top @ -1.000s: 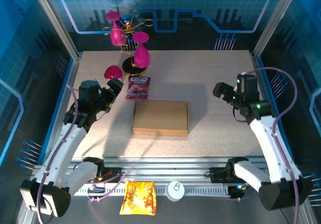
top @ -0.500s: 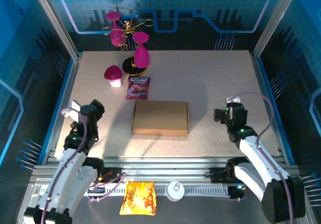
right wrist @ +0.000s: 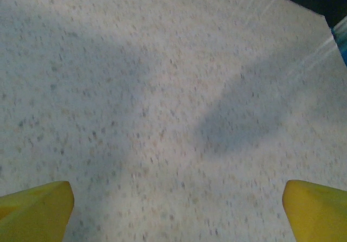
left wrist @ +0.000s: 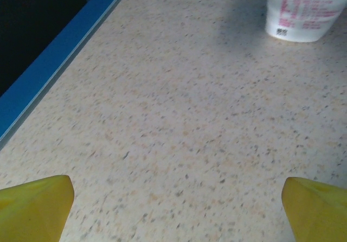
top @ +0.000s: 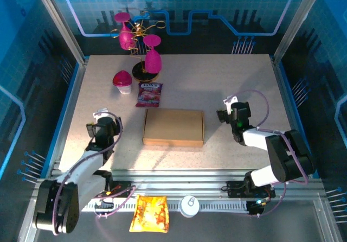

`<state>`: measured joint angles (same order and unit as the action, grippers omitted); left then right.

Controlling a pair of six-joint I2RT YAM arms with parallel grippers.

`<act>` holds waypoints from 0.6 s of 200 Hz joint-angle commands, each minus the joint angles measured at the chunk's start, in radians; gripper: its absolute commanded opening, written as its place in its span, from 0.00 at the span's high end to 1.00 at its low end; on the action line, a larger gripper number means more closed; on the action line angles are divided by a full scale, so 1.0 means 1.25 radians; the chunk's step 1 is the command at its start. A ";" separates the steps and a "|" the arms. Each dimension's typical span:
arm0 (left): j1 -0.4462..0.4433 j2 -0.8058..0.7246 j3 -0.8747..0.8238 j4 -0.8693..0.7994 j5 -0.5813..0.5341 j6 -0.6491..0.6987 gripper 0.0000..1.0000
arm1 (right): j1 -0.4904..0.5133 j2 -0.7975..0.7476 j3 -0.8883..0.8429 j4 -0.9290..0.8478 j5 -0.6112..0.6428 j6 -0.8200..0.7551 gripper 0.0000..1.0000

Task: Fold the paper box

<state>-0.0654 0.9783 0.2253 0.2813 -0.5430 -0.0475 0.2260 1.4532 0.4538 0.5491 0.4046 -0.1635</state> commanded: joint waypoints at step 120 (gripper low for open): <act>0.026 0.322 0.079 0.463 0.350 0.044 0.01 | -0.067 0.053 -0.113 0.398 -0.162 0.078 0.00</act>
<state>-0.0418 1.3365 0.3553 0.7021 -0.1909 -0.0441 0.1551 1.4315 0.3092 0.8806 0.2188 -0.0868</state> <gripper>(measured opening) 0.994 0.997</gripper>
